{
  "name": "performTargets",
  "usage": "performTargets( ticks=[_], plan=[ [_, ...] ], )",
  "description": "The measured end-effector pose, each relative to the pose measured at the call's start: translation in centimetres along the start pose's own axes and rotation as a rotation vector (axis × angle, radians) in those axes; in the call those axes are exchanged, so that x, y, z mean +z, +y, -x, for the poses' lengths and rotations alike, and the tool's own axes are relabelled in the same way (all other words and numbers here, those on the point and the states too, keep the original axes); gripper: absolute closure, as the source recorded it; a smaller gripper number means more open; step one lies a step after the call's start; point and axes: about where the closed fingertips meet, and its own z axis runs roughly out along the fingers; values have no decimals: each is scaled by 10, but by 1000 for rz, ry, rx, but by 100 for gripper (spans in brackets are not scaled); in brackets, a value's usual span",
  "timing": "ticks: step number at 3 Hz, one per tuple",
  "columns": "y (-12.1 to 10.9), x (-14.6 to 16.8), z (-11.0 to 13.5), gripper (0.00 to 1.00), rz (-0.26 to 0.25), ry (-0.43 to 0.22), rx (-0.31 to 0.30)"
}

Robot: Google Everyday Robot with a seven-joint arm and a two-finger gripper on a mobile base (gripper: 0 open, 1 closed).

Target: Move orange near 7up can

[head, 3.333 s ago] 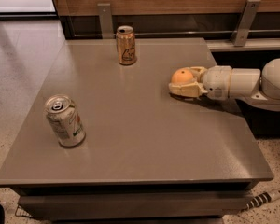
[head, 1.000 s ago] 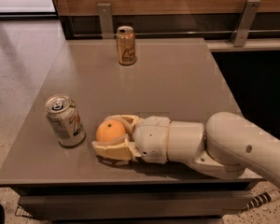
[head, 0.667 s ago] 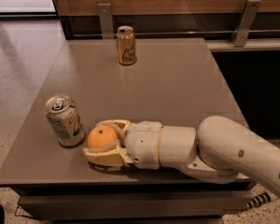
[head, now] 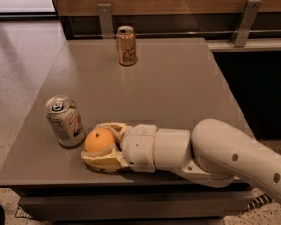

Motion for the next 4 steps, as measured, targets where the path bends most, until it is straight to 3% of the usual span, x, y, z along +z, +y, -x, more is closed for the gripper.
performTargets(
  ticks=[3,4],
  plan=[
    [4,3,2,12,8,3,-8],
    [5,4,3,0,10,4,-10]
  ],
)
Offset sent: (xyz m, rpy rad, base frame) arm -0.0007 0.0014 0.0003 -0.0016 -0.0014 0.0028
